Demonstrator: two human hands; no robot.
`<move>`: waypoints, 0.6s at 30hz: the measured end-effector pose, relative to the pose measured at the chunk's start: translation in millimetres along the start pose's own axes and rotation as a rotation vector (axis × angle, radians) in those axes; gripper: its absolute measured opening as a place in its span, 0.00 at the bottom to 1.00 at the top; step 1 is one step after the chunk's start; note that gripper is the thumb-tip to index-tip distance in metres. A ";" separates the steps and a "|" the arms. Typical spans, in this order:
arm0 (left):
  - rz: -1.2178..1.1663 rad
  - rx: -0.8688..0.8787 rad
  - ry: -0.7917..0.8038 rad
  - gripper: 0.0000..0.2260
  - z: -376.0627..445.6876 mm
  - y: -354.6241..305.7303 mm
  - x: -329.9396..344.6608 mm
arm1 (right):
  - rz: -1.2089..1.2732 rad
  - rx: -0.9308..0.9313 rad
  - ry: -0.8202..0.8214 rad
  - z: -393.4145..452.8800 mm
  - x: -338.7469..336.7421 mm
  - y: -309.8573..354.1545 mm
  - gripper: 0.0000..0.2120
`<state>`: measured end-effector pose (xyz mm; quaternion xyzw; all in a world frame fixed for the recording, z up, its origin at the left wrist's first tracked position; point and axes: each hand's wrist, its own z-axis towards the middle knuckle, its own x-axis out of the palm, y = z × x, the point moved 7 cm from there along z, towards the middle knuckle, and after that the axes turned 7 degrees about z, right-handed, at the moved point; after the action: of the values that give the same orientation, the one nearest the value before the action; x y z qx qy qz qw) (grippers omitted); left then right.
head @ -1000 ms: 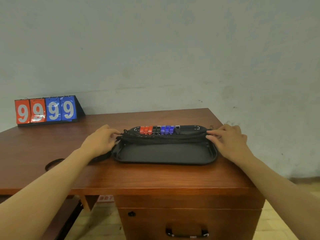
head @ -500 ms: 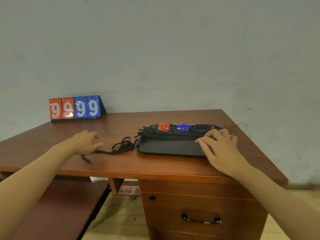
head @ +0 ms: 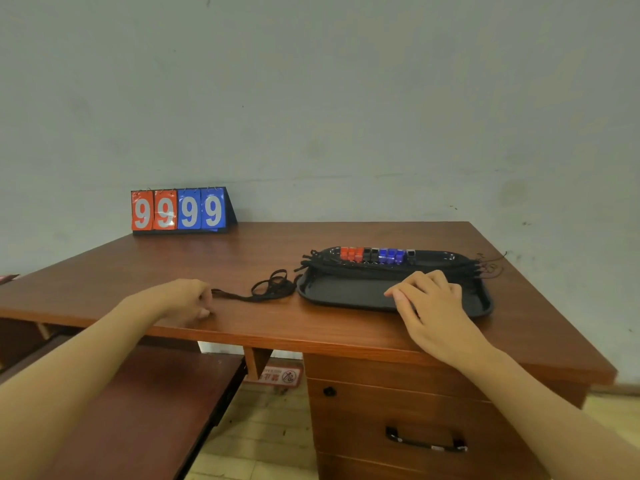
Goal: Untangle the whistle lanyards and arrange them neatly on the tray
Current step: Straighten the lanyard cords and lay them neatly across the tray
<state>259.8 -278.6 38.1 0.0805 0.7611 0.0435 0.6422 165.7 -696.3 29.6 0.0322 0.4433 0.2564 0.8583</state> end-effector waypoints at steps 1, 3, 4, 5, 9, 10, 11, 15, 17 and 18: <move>-0.004 0.027 -0.029 0.03 0.2 -0.4 -0.4 | 0.007 -0.002 -0.005 -0.2 -0.1 0.4 0.18; -0.024 0.081 -0.063 0.01 -2.8 -3.0 -0.4 | 0.011 -0.010 -0.004 0.3 0.4 2.8 0.19; -0.040 0.102 -0.084 0.02 -4.3 -5.8 -0.9 | 0.015 -0.010 -0.002 0.2 0.4 3.6 0.19; -0.070 0.124 -0.125 0.02 -6.3 -10.7 -4.1 | 0.024 -0.006 -0.003 0.1 0.1 4.0 0.19; -0.284 0.280 -0.330 0.02 -30.3 -59.4 -37.7 | 0.045 -0.013 0.005 1.8 -1.9 10.4 0.22; -0.314 0.326 -0.347 0.02 -36.9 -77.6 -46.2 | 0.055 -0.023 0.014 3.7 -1.9 16.2 0.23; -0.342 0.374 -0.349 0.03 -42.1 -97.2 -52.8 | 0.075 -0.034 0.020 6.3 -1.6 23.8 0.24; -0.450 0.526 -0.328 0.07 -48.9 -165.1 -66.6 | 0.116 -0.112 0.068 18.4 0.8 61.9 0.26; -0.475 0.559 -0.328 0.04 -48.3 -183.7 -68.5 | 0.124 -0.128 0.095 21.4 -0.2 71.9 0.25; -0.479 0.571 -0.334 0.03 -48.7 -190.4 -69.0 | 0.125 -0.121 0.112 22.2 -0.7 72.7 0.25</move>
<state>210.4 -476.3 81.2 0.0820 0.6250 -0.3342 0.7007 152.8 -629.9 64.1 -0.0064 0.4714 0.3371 0.8150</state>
